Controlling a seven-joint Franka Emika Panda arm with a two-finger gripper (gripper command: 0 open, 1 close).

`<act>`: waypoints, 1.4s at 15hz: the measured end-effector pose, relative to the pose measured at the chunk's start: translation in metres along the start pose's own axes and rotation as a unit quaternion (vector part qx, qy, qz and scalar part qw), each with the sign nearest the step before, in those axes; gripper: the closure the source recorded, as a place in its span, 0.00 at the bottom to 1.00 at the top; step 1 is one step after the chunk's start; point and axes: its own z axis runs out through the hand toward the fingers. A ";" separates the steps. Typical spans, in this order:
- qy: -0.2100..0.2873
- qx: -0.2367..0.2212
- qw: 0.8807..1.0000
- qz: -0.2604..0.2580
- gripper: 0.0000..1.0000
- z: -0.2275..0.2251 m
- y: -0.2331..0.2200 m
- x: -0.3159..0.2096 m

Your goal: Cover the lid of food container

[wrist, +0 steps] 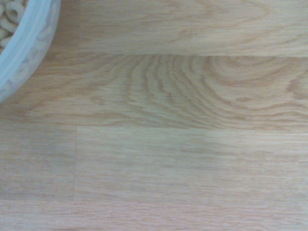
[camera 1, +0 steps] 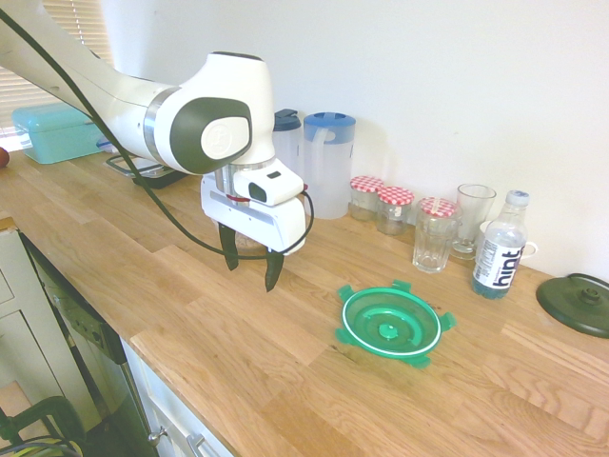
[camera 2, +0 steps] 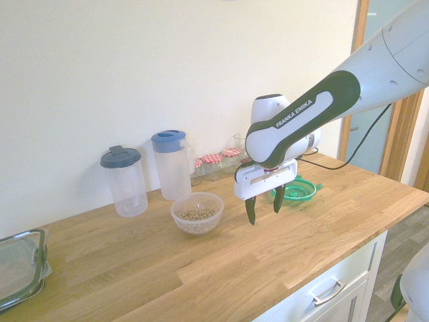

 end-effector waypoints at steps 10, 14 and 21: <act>-0.095 0.116 0.984 -0.091 0.00 -0.071 0.073 0.109; -0.152 0.143 0.975 -0.082 0.00 -0.051 0.121 0.184; -0.219 0.173 0.960 -0.005 0.00 -0.006 0.194 0.300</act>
